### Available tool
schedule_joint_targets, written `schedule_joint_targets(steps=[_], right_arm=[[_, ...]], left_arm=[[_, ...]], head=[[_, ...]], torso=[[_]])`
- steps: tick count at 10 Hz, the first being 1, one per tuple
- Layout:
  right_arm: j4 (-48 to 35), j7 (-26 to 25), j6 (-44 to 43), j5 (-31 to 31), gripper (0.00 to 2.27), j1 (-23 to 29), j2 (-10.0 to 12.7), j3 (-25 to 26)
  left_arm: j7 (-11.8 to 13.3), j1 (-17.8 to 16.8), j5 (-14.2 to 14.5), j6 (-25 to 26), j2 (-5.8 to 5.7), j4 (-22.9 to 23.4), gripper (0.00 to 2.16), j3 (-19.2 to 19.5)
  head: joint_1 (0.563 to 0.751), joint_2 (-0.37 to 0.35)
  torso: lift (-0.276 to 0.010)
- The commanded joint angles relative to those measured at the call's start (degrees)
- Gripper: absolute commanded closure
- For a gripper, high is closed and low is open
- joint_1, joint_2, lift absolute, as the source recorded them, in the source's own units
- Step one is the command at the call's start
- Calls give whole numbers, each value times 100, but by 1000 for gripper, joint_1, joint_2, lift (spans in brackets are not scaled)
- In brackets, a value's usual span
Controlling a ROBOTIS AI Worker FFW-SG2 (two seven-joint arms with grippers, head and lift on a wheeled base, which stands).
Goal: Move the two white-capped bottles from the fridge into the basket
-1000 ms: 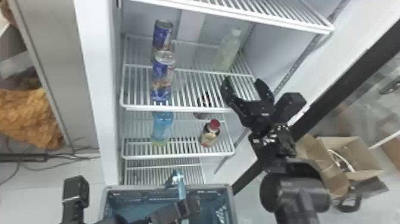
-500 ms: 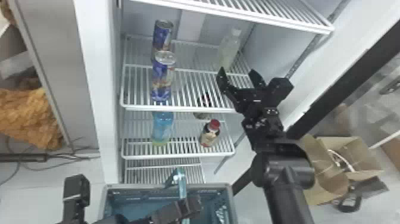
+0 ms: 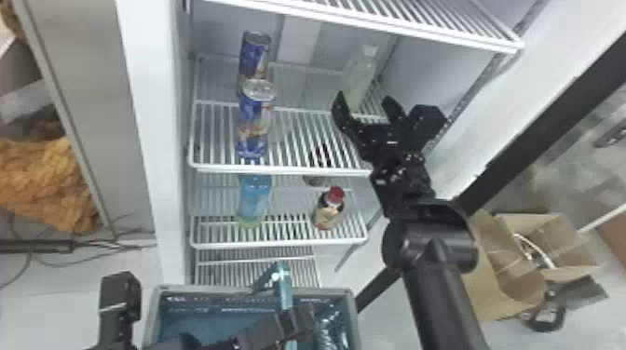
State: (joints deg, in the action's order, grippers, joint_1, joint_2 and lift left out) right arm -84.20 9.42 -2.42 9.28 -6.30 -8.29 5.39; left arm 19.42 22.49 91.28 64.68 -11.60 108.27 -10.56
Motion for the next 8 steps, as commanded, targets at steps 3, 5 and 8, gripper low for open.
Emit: schedule_joint_targets(steps=[3, 5, 8], right_arm=[[524, -168, -11, -13, 88, -467, -23, -128], [721, -239, -82, -13, 87, -650, -32, -185], [918, -353, -68, -151, 237, -903, -50, -345]], left_arm=[[0, -14, 1, -14, 9, 8, 1185, -7], [0, -28, 1, -14, 9, -6, 1185, -7], [0, -42, 24, -14, 9, -20, 1185, -7]], head=[[695, -350], [695, -350], [695, -350]], torso=[[0], [0], [0]])
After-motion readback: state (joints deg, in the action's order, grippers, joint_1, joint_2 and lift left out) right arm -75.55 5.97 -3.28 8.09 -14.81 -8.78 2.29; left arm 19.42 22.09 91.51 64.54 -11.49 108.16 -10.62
